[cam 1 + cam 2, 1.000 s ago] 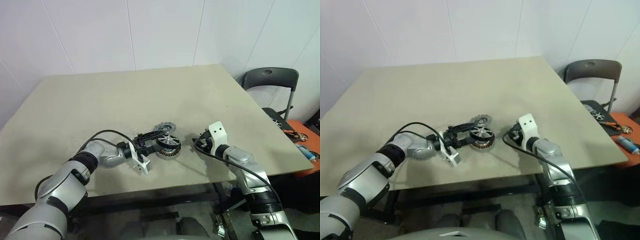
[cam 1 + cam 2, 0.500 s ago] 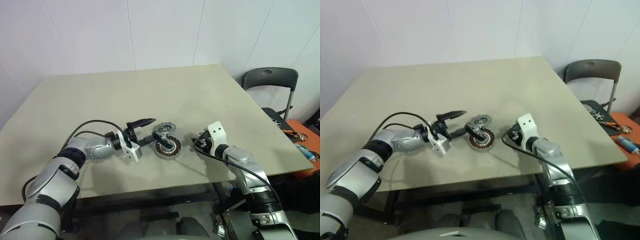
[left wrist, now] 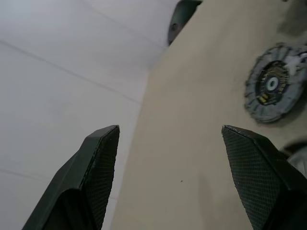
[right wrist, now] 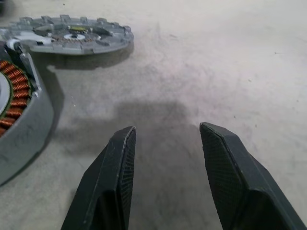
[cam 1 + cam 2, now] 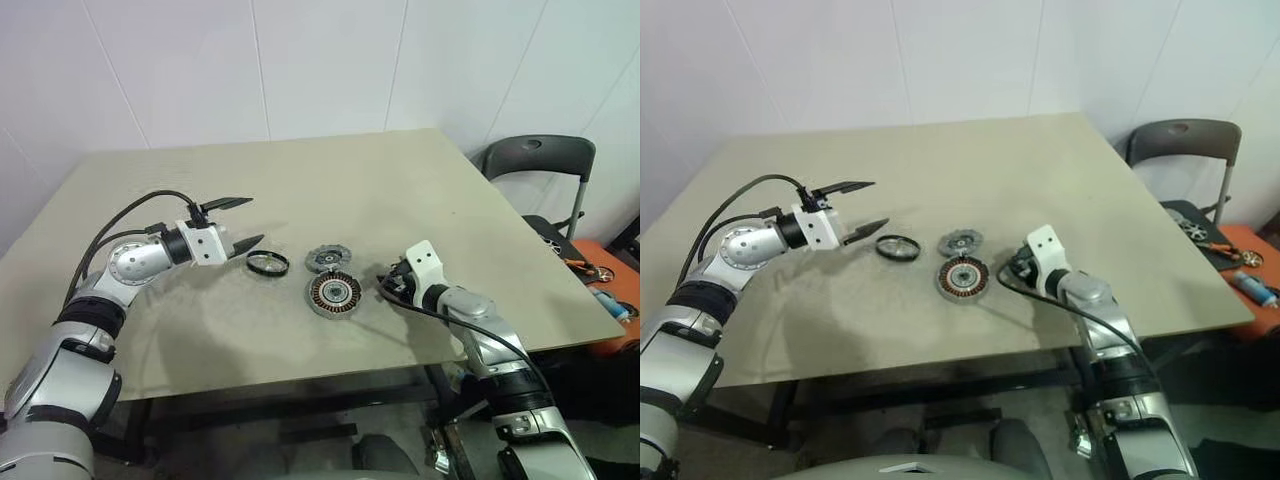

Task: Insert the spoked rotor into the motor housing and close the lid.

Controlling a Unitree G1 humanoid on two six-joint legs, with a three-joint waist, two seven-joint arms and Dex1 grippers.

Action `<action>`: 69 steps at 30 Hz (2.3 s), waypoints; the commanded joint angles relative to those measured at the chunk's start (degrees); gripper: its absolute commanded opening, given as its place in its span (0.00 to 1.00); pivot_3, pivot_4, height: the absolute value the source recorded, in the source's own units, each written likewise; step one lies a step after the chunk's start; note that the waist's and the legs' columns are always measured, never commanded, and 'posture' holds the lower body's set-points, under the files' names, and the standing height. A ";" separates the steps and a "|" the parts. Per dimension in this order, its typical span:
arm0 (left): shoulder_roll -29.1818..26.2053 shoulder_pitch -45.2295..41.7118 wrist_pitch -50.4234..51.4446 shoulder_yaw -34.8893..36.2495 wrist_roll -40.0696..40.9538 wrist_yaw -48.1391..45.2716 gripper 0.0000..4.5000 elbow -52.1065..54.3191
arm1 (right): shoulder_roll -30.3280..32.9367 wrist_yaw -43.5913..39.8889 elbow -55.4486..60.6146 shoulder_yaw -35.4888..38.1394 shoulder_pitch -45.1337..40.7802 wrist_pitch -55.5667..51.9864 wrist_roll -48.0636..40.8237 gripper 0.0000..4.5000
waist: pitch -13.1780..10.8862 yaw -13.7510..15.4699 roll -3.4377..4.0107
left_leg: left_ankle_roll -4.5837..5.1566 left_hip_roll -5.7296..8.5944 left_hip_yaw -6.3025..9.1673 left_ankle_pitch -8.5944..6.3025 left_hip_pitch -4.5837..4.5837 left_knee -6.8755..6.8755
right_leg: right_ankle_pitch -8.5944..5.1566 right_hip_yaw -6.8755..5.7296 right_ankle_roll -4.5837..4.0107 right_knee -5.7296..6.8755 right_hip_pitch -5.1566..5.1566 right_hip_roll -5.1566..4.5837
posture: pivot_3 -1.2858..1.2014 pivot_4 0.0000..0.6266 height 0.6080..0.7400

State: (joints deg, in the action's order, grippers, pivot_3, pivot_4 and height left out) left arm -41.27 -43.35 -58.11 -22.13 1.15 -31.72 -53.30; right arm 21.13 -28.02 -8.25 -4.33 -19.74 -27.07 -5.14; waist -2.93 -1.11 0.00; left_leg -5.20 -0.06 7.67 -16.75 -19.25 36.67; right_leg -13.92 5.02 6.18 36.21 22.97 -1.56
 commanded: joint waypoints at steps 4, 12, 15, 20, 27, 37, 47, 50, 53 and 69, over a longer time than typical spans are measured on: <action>1.63 -1.18 1.63 5.34 -3.25 -0.08 0.80 0.35 | -0.28 -0.60 0.23 -0.79 -1.81 1.88 0.83 0.50 | 0.00 -0.05 0.00 | 0.00 0.00 0.00 0.00 0.00 0.03 | 0.00 0.00 0.00 0.00 0.00 0.01 | 0.52 0.00 1.00; -9.22 7.78 -0.05 -0.57 -3.06 -27.01 0.80 3.01 | 0.01 -0.59 0.93 -0.93 -1.52 1.55 0.79 0.50 | 0.01 -2.66 0.01 | 0.03 0.00 -0.03 -0.02 0.06 -0.08 | -0.01 0.08 -0.02 0.01 0.01 0.04 | 0.52 0.00 1.00; -11.31 9.01 0.73 2.02 -1.92 -29.60 0.80 2.04 | -0.74 -2.01 4.06 -1.43 -2.01 -0.22 -0.96 0.50 | 0.01 -2.87 -0.01 | 0.03 -0.01 -0.02 -0.02 0.07 -0.16 | -0.01 0.09 -0.03 0.02 0.04 0.03 | 0.52 0.00 1.00; -7.97 5.37 3.02 8.56 -1.47 -22.91 0.80 -0.81 | -6.06 -8.49 16.18 -1.08 -9.51 -15.15 -14.61 0.50 | 0.00 -2.69 0.00 | 0.04 -0.01 0.10 -0.02 -0.04 0.30 | -0.11 0.05 0.17 0.27 0.03 0.07 | 0.52 0.00 1.00; -0.34 7.47 20.28 17.26 7.53 -17.68 0.80 8.12 | -4.84 -15.34 13.25 -7.85 -17.69 -24.06 -18.33 0.50 | 0.14 -2.13 -0.21 | 0.06 0.03 0.20 -0.03 0.08 0.38 | -0.10 0.03 0.17 0.13 -0.28 0.06 | 0.52 0.00 1.00; 4.06 11.52 62.73 25.58 15.56 -7.79 0.80 26.49 | -9.75 -8.98 -4.24 -26.49 -25.01 -5.74 2.92 0.50 | 0.14 -3.45 -0.21 | 0.06 0.03 0.25 -0.04 -0.05 0.37 | -0.01 0.02 0.03 0.34 0.04 0.09 | 0.52 0.00 1.00; 7.38 14.55 66.13 26.17 12.63 -2.62 0.80 30.66 | -15.75 -11.83 -13.23 -30.63 -28.48 5.70 10.28 0.50 | 0.15 -2.86 -0.25 | 0.04 0.04 0.28 -0.03 -0.13 0.36 | 0.00 -0.01 0.01 0.31 0.07 0.07 | 0.52 0.00 1.00; 8.11 15.28 65.92 26.06 11.79 -1.31 0.80 31.59 | -18.68 -10.84 -19.84 -28.41 -32.52 9.15 10.32 0.50 | 0.15 -2.97 -0.25 | 0.02 0.05 0.29 -0.02 -0.11 0.37 | 0.01 -0.02 0.00 0.32 0.07 0.07 | 0.52 0.00 1.00; 8.67 16.14 65.45 26.09 10.85 -0.38 0.80 32.46 | -21.48 -8.64 -27.78 -24.25 -36.43 10.60 9.36 0.50 | 0.15 -3.07 -0.24 | 0.02 0.04 0.30 -0.02 -0.07 0.31 | 0.00 -0.02 -0.01 0.33 0.08 0.09 | 0.52 0.00 1.00; 10.52 19.07 66.60 27.21 10.37 1.64 0.80 35.98 | -28.48 -4.29 -49.72 -13.81 -39.78 8.83 9.14 0.50 | 0.13 -3.26 -0.21 | 0.02 0.05 0.29 -0.02 -0.11 0.22 | 0.01 -0.01 -0.02 0.27 0.12 0.07 | 0.52 0.00 1.00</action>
State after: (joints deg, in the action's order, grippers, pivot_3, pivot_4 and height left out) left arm -30.74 -23.89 8.53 3.49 11.79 -30.72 -18.97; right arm -6.64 -32.82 -58.25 -19.32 -57.88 -18.54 3.80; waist -2.80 -4.37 -0.21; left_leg -5.18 -0.01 7.96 -16.76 -19.36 36.89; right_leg -13.91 5.01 6.15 36.48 23.08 -1.49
